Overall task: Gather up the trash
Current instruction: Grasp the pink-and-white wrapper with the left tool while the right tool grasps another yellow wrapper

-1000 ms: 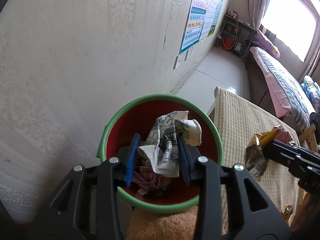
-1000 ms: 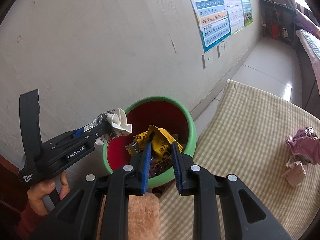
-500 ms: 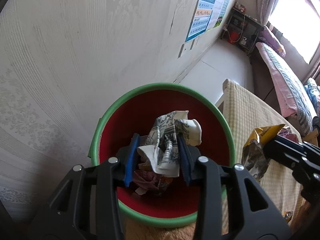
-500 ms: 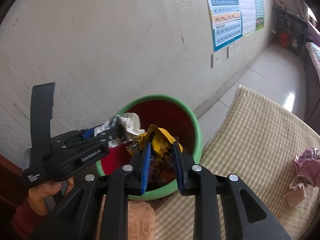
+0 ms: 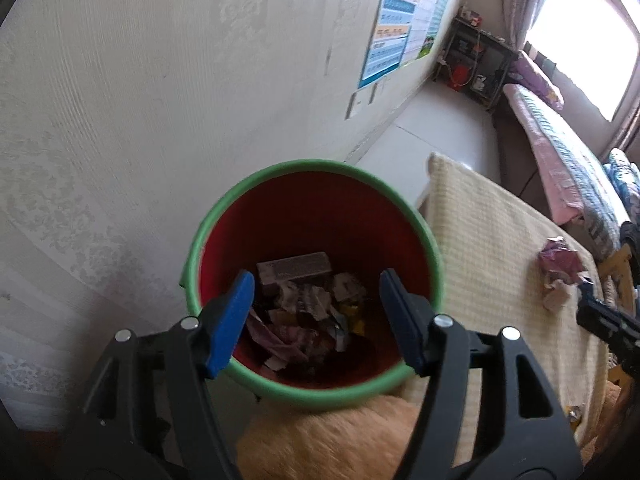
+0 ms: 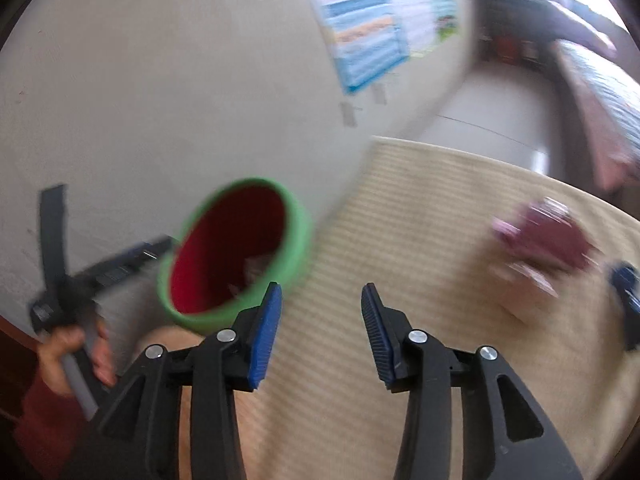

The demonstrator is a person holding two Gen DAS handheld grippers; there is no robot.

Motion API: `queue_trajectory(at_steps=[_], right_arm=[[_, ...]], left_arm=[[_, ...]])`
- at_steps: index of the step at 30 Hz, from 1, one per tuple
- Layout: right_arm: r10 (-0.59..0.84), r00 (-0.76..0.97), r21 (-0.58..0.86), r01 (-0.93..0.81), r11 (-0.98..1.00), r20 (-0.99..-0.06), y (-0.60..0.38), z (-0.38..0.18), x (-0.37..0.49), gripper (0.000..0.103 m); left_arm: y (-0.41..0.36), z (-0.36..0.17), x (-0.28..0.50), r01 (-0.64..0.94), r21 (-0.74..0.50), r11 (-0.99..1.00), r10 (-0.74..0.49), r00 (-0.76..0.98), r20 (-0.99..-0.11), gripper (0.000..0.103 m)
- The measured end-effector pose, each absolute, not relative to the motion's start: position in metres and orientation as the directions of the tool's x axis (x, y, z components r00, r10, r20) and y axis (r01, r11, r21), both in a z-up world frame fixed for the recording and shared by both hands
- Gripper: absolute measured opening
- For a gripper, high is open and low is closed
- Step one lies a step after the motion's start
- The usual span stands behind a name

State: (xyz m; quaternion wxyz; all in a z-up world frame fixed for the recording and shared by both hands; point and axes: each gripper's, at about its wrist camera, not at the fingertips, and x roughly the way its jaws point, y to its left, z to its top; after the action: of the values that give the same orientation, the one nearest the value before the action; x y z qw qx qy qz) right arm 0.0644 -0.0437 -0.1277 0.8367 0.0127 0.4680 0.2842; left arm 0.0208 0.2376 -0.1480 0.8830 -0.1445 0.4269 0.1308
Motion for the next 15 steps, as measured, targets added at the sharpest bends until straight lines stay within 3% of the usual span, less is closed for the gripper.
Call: queue_trajectory(at_steps=[7,15], right_arm=[[0.28,0.388,0.22,-0.192,0.956,-0.878,-0.186,-0.156,0.007,0.056],[0.225,0.281,0.215,-0.068,0.974,-0.933,-0.236,-0.214,-0.028,0.056]], left_arm=[[0.173,-0.137,0.013,-0.259,-0.213,0.942,0.0,0.636,-0.772,0.062],[0.073,-0.153,0.039,-0.082,-0.227,0.97,-0.14,0.574,-0.806,0.062]])
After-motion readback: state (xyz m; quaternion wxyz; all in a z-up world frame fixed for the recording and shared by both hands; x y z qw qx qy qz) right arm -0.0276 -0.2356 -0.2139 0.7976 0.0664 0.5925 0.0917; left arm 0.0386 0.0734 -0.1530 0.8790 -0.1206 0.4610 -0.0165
